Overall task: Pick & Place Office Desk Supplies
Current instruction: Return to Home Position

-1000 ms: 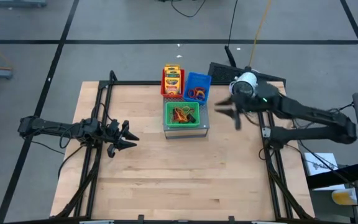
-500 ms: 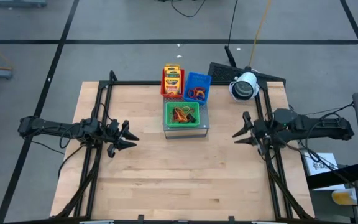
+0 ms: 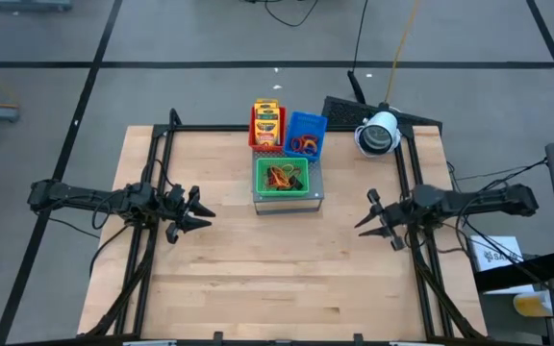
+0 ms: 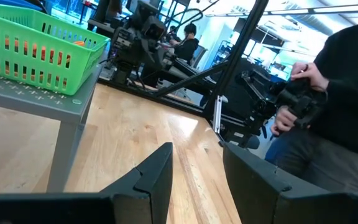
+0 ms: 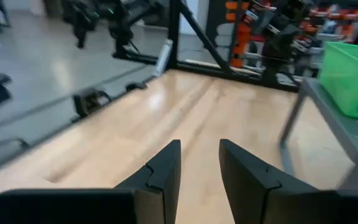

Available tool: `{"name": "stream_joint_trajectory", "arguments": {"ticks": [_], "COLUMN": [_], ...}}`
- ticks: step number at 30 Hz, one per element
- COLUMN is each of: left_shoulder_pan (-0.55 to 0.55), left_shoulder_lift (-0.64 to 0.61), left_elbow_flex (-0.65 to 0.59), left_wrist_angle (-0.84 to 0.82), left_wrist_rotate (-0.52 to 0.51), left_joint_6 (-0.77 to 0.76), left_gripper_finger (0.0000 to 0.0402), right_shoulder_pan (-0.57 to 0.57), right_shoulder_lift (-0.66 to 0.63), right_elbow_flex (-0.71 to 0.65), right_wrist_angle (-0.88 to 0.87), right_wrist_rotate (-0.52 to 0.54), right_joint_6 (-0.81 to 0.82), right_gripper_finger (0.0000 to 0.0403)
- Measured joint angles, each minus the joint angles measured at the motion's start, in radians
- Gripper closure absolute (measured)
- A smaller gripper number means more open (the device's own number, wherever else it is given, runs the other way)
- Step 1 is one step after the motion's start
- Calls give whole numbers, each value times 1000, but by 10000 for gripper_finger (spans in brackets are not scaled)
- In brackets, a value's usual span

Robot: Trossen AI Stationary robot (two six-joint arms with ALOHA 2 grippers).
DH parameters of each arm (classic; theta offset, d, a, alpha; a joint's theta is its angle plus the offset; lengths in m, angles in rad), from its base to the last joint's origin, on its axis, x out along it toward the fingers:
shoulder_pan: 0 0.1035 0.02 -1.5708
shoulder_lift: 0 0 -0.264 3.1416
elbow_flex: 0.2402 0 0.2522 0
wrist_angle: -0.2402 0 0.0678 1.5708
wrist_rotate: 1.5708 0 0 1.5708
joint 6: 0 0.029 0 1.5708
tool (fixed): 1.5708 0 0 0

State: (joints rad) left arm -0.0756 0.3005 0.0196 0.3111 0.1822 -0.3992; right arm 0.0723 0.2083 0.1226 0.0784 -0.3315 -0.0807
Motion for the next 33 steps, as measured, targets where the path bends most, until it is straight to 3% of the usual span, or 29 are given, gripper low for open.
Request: {"name": "stream_joint_trajectory", "arguments": {"ticks": [5,20,33], "left_shoulder_pan": [0,0,0], "left_shoulder_lift": [0,0,0], "left_elbow_flex": [0,0,0], "left_wrist_angle": [0,0,0], "left_wrist_rotate": [0,0,0], "left_joint_6": [1,2,2], "left_gripper_finger": [252,252,252], "right_shoulder_pan": [-20,-153,-163], "right_shoulder_lift": [-14,-86,-208], "right_elbow_flex": [-30,-45,-85], "right_wrist_angle": [1,-43,-86], "right_wrist_rotate": [72,74,134], "right_joint_6": [-36,-36,13], "right_gripper_finger": [305,317,328]}}
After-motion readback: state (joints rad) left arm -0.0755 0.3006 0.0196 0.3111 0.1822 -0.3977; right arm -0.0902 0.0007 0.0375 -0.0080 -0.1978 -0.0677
